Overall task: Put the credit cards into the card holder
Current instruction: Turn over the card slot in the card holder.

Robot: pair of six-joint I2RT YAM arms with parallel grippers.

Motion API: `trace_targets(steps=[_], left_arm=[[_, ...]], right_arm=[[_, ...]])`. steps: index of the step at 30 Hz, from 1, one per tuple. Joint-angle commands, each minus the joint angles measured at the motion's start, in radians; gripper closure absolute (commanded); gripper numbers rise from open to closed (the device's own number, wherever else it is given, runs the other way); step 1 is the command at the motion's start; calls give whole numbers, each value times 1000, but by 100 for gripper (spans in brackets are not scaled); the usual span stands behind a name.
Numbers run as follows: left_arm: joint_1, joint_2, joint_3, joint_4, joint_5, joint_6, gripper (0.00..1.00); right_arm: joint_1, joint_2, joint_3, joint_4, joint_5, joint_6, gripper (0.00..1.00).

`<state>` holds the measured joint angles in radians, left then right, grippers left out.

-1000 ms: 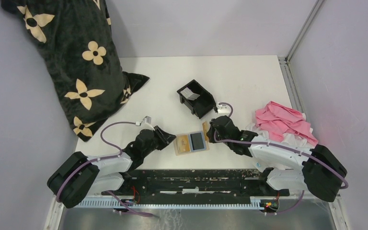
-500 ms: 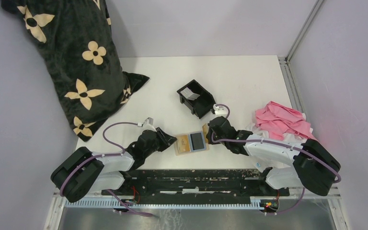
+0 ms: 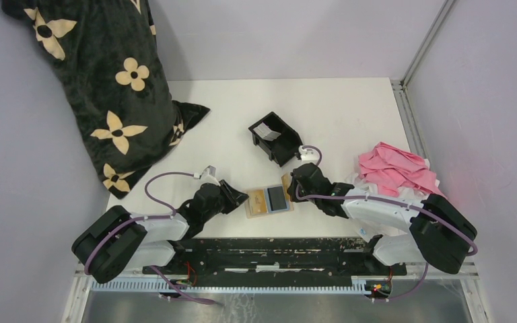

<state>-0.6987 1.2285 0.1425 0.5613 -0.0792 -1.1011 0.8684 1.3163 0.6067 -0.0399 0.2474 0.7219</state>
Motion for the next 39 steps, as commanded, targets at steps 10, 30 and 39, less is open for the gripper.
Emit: trace_targets(steps=[10, 30, 39], left_arm=[[-13, 6, -11, 57, -39, 27, 68], [-23, 9, -12, 59, -49, 21, 68], [-33, 19, -12, 67, -55, 17, 68]], right_arm=[[-1, -4, -15, 42, 6, 17, 99], [0, -55, -20, 6, 15, 12, 99], [0, -48, -39, 16, 15, 19, 99]])
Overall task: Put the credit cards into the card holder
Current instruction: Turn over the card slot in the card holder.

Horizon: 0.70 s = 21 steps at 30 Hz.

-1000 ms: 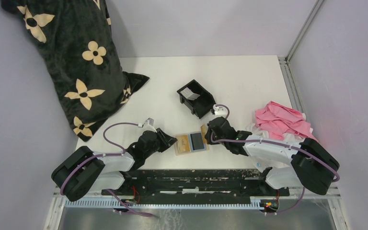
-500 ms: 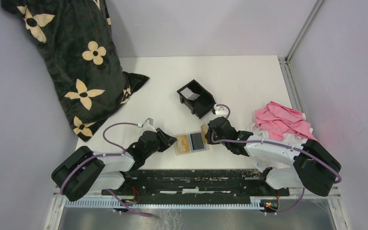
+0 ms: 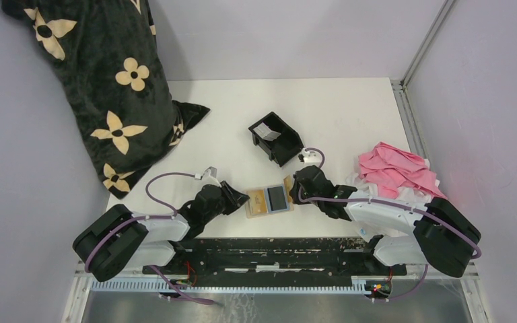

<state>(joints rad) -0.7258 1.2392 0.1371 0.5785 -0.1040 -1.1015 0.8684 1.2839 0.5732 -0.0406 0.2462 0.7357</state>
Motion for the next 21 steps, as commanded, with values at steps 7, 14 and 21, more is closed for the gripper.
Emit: trace_targets(steps=[7, 14, 21], left_arm=[[-15, 12, -8, 56, -40, 16, 68], [-25, 20, -10, 66, -42, 10, 68], [-32, 20, -12, 67, -48, 7, 68]], right_arm=[[1, -8, -11, 26, 1, 12, 99], [1, -10, -26, 44, -15, 29, 99], [1, -21, -26, 43, -20, 33, 99]])
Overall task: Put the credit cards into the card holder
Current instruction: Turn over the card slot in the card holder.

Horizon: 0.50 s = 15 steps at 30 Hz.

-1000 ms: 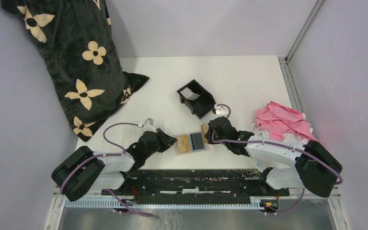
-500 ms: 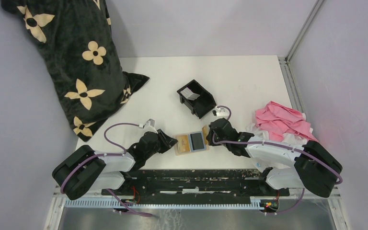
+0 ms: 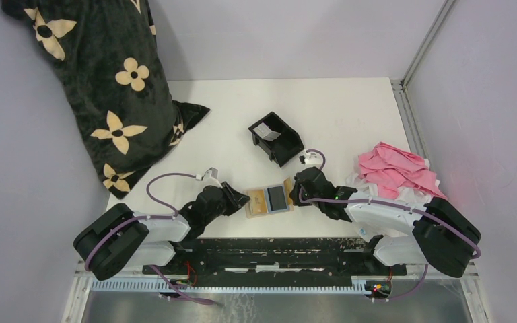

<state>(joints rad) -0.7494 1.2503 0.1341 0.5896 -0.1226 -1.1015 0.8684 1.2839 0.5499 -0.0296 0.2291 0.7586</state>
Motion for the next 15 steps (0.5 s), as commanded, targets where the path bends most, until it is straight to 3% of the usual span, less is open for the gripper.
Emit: trace_targets(steps=[1, 15], left_arm=[[-9, 9, -10, 55, -30, 6, 68], [-20, 27, -7, 63, -37, 3, 68]], right_arm=[[1, -22, -1, 30, -3, 10, 99], [6, -49, 10, 12, -11, 16, 99]])
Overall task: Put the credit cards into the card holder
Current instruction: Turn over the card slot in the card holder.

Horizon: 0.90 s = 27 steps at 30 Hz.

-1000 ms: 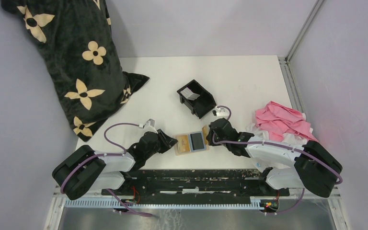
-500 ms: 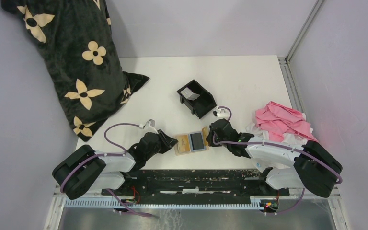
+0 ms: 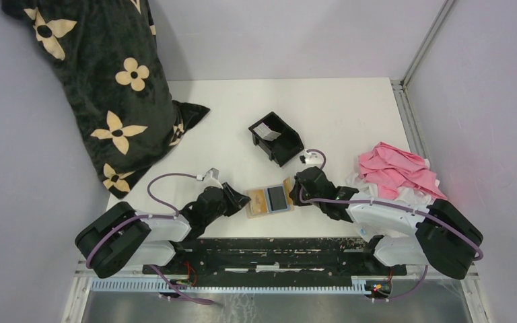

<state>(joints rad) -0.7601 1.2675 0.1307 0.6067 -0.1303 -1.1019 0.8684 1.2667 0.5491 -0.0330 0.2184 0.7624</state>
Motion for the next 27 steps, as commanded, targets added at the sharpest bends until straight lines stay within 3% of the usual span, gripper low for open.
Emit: trace_targets(steps=[1, 27], left_arm=[[-9, 10, -2, 46, -29, 3, 68], [-31, 0, -14, 47, -46, -9, 68]], right_arm=[[6, -34, 12, 14, -1, 13, 99], [30, -68, 15, 5, 6, 31, 99]])
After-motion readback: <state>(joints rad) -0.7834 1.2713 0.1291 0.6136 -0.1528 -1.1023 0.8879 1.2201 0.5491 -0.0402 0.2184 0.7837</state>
